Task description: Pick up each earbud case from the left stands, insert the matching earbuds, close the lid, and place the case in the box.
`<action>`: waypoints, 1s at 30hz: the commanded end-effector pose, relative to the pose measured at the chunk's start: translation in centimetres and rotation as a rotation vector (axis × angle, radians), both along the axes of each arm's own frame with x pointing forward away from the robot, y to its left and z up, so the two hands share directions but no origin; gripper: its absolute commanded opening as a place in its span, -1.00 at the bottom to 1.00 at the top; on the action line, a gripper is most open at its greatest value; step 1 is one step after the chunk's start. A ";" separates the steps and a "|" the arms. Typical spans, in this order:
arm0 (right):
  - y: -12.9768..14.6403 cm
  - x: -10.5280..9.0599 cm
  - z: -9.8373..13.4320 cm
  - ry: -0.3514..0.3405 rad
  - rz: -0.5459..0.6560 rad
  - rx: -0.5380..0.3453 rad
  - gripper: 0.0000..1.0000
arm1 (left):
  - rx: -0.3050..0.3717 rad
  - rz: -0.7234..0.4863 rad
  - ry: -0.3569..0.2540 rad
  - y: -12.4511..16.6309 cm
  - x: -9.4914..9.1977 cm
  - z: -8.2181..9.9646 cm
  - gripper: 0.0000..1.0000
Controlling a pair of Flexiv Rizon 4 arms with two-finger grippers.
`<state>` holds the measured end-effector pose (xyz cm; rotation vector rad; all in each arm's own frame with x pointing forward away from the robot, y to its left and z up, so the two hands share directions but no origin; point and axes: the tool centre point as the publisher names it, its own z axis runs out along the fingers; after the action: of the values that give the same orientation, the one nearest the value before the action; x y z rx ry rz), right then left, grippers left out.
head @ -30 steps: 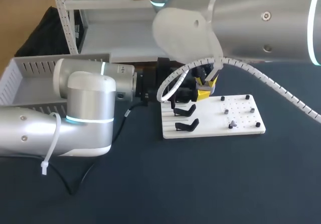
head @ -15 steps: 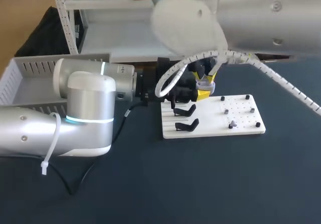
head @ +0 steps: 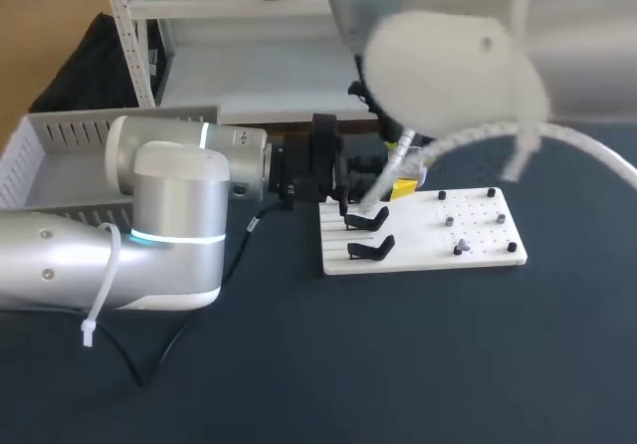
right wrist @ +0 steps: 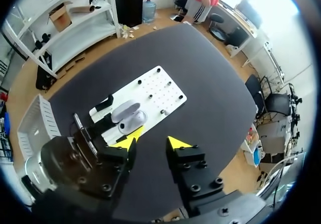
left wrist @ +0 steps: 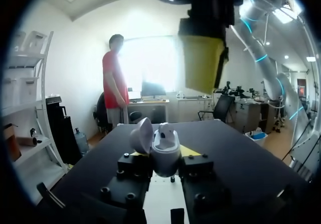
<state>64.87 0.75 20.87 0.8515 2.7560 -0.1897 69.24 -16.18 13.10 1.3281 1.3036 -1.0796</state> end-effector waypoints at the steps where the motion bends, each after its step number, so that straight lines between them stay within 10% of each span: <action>1: -1.5 -1.0 0.1 -0.155 0.088 0.214 -0.24 | 0.001 0.000 0.000 -0.1 0.1 0.0 -1.00; 14: -2.2 -2.4 0.4 -0.205 0.143 0.272 -0.19 | 0.001 0.000 0.000 -0.1 0.1 0.0 -1.00; 16: -2.4 -2.6 0.3 -0.188 0.124 0.275 0.05 | 0.001 0.000 0.000 -0.1 0.1 0.0 -1.00; 17: -2.4 -2.6 0.3 -0.188 0.124 0.275 1.00 | 0.001 0.000 0.000 -0.1 0.1 0.0 -1.00; 30: -2.4 -2.6 0.3 -0.188 0.124 0.275 1.00 | 0.001 0.000 0.000 -0.1 0.1 0.0 -1.00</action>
<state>62.55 -1.44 21.34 0.7226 2.7007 0.2379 69.24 -16.18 13.10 1.3282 1.3037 -1.0796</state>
